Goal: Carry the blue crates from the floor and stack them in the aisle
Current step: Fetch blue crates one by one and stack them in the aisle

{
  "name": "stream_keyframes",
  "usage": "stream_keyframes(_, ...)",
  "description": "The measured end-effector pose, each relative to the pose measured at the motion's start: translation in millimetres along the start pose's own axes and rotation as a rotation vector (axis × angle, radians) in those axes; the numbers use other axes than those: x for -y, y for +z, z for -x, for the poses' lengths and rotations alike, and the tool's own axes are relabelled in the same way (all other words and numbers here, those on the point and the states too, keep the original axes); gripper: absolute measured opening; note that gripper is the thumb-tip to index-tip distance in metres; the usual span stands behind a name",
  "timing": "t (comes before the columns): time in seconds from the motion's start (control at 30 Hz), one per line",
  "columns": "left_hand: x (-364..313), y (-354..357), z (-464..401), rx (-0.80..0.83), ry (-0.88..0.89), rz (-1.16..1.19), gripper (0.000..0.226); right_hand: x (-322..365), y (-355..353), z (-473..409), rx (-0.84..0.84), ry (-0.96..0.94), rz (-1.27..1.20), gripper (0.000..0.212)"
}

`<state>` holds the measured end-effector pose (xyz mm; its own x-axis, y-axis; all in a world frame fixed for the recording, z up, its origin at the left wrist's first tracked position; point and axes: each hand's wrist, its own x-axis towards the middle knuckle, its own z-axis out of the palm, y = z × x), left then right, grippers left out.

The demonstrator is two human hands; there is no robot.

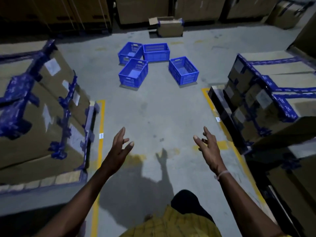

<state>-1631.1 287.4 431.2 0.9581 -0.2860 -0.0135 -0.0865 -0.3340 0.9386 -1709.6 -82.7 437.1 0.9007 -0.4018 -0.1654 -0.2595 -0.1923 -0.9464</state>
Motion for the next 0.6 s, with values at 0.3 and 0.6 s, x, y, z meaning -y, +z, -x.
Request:
stream_keyframes(0.3,20.6,14.8,-248.0,-0.021,-0.008,0.047,0.072,20.5,4.7,-247.4,-0.023,-0.008,0.023,0.085)
stream_keyframes(0.6,-20.0,43.5,-483.5,-0.108,-0.024,0.056,0.079,94.6,-1.3,-516.6,0.019,-0.054,0.059,0.088)
